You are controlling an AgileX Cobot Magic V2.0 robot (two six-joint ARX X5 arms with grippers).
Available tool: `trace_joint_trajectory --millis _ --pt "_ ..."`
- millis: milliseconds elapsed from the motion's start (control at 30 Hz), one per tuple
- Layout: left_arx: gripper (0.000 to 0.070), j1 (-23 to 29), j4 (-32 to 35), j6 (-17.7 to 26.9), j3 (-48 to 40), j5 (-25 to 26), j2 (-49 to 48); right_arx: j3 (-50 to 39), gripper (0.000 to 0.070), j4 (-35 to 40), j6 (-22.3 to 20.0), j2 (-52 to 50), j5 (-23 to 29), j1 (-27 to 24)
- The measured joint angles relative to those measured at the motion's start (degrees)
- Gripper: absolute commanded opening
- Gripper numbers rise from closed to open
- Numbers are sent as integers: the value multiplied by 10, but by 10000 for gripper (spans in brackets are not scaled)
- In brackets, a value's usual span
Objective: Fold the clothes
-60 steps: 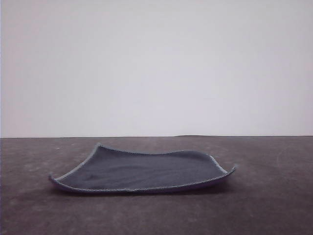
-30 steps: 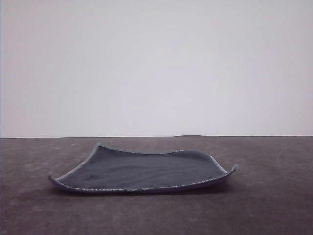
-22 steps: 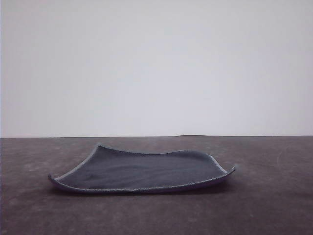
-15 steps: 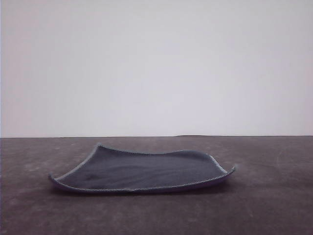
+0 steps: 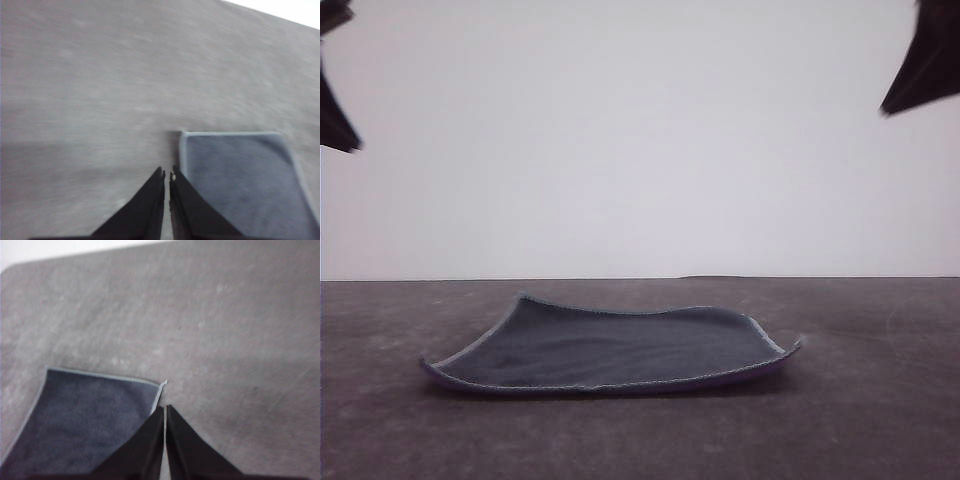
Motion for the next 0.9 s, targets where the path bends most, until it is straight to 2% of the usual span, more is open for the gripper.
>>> trace_joint_trajectory --millis 100,233,300,367,400,433,467,900 --pt "0 0 1 0 4 44 37 3 2 -13 -1 54 -10 0" --pt "3 0 -3 0 4 52 54 3 23 -31 -4 84 -12 0" --pt "64 0 -4 0 4 52 55 3 122 -36 -7 85 -13 0" --pt "257 0 -4 0 4 53 55 3 371 -37 -12 85 -19 0" --pt "357 0 -4 0 4 53 55 3 464 -37 -14 85 -23 0" --pt "409 0 -4 0 4 54 55 3 490 -37 -14 85 -26 0" --pt "434 0 -4 0 4 57 55 3 503 -37 -14 85 -27 0" --pt "435 -4 -1 0 4 77 55 3 502 -36 -15 85 -28 0"
